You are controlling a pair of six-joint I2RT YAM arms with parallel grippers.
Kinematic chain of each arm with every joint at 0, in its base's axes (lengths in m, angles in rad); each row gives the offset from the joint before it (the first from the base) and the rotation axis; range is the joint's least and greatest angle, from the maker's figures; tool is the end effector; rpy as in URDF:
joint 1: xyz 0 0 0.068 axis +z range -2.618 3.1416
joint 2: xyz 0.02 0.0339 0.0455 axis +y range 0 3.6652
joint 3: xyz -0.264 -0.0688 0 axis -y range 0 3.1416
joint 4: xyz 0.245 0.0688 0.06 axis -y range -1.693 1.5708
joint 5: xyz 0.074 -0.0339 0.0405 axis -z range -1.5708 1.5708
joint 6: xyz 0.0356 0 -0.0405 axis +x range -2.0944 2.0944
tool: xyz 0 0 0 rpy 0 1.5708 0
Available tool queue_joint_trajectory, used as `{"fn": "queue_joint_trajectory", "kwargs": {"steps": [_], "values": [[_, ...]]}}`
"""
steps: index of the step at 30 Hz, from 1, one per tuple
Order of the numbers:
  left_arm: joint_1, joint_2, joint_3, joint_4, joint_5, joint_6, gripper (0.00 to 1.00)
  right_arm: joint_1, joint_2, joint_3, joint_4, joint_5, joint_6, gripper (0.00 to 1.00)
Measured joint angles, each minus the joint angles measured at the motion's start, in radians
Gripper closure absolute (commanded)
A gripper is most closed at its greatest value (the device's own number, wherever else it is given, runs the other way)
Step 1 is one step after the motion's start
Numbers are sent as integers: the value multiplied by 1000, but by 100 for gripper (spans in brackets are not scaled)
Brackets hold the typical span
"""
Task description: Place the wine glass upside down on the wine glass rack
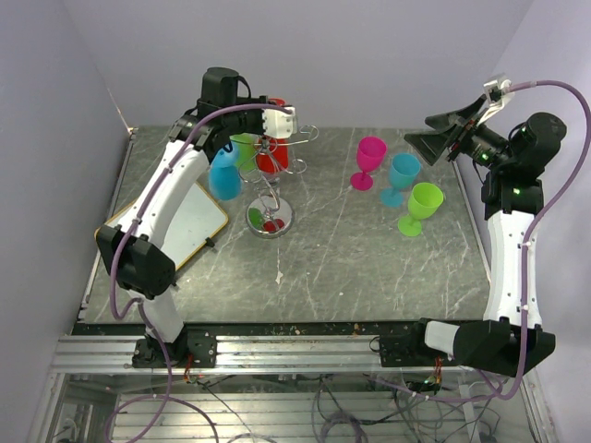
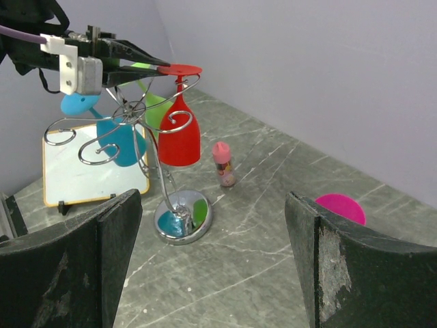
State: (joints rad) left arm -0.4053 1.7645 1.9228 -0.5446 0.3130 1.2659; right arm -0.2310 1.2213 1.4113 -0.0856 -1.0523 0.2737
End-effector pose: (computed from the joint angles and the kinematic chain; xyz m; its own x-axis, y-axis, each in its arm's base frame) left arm 0.3662 -0.1691 0.4298 0.5039 0.7713 -0.3887 0.5216 0.0870 0.8488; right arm 0.2504 -0.0271 0.4763 -0.0990 0.1609 -0.9820 -0.7278 0.6613 0.1817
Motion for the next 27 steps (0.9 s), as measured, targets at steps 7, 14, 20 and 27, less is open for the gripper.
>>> {"fn": "queue_joint_trajectory", "kwargs": {"steps": [7,14,20,27], "values": [[0,-36,-8,-24,-5,9,71,-3,0,-10,13,-4,4,15],[1,-57,-27,-33,-18,26,71,-3,0,-12,14,-4,4,15],[3,-66,-45,-38,-25,40,70,-4,0,-16,13,-3,3,15],[5,-93,-62,-50,-44,54,66,-8,0,-8,-18,9,-31,14]]}}
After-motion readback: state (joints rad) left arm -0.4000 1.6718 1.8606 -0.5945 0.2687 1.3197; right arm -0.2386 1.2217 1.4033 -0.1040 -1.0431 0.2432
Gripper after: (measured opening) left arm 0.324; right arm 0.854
